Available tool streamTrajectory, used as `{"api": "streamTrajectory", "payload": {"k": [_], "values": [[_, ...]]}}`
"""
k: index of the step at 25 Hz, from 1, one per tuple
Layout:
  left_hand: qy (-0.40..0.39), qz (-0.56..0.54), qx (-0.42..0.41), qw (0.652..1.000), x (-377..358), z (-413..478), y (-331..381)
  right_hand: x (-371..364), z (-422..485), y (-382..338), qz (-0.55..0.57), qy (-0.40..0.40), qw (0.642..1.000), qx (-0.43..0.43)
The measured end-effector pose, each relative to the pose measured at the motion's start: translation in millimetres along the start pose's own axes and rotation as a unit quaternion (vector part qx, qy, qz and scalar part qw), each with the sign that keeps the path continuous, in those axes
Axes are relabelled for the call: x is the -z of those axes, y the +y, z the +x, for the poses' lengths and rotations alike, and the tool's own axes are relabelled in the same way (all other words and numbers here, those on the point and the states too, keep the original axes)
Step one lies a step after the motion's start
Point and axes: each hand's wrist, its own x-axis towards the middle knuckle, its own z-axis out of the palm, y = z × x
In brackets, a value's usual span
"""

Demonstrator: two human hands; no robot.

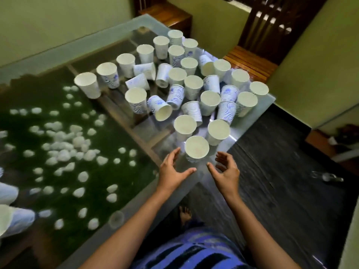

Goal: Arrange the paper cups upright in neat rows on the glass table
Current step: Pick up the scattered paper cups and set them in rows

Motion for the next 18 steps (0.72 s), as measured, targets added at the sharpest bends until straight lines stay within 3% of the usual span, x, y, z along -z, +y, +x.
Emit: {"api": "streamTrajectory", "payload": {"k": [4, 8, 18], "values": [[0.049, 0.023, -0.003, 0.999, -33.7, 18.5, 8.6, 7.9, 45.4, 8.6, 0.008, 0.032, 0.999, -0.012], [0.107, 0.027, 0.005, 0.994, -44.4, 23.5, 8.8, 2.8, 75.8, 12.8, 0.008, -0.001, 1.000, -0.005], [0.148, 0.050, -0.002, 0.988, -28.9, 23.6, 2.3, -16.5, 93.8, 10.9, 0.009, -0.004, 1.000, 0.007]]}}
